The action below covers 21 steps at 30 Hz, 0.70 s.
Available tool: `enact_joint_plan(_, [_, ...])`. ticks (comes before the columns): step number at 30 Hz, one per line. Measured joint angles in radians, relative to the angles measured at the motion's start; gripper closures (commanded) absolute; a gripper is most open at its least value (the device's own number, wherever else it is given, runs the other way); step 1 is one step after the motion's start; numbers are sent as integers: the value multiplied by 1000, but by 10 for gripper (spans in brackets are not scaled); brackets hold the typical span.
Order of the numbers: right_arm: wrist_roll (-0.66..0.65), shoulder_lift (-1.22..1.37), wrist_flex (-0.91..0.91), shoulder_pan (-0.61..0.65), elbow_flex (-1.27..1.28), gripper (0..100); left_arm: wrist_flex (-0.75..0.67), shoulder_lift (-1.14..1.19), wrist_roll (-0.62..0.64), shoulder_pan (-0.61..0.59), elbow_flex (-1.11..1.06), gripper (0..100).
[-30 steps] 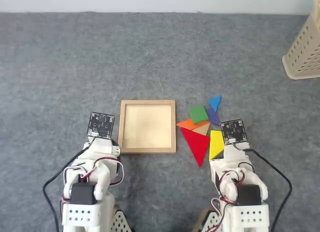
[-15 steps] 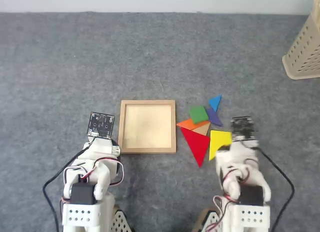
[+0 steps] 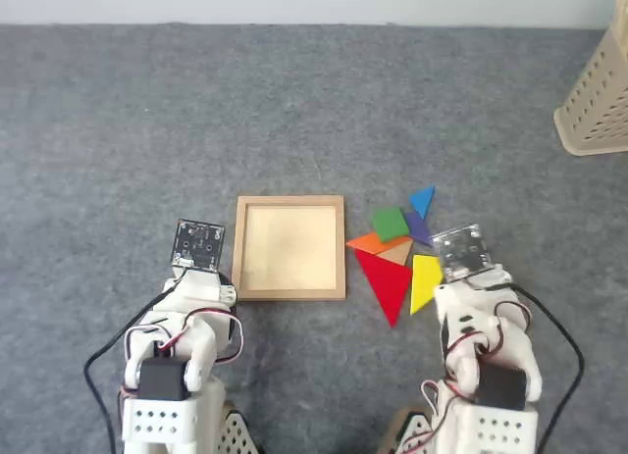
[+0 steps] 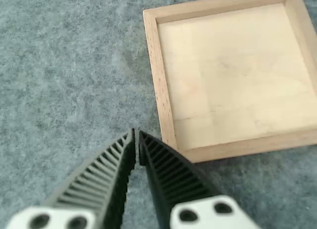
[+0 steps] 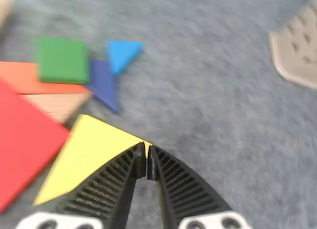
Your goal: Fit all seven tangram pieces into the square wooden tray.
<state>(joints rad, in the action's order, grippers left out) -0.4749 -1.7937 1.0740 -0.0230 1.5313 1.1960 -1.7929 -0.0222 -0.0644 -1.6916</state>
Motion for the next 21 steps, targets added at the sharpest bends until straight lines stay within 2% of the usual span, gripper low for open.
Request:
enact_joint_plan(3, [57, 0, 37, 46, -91, 760, 0, 0, 0, 0, 0, 989])
enact_joint_plan(5, [83, 58, 37, 87, -127, 742, 0, 0, 0, 0, 0, 989])
enact_joint_plan(10, [157, 344, -38, 198, -212, 743, 0, 0, 0, 0, 0, 989])
enact_joint_plan(15, [290, 740, -63, 226, -437, 770, 0, 0, 0, 0, 0, 989])
enact_joint_plan(18, [419, 999, -57, 229, -589, 809, 0, 0, 0, 0, 0, 989])
enact_joint_plan(21, [608, 1260, -15, 227, -721, 809, 0, 0, 0, 0, 0, 989])
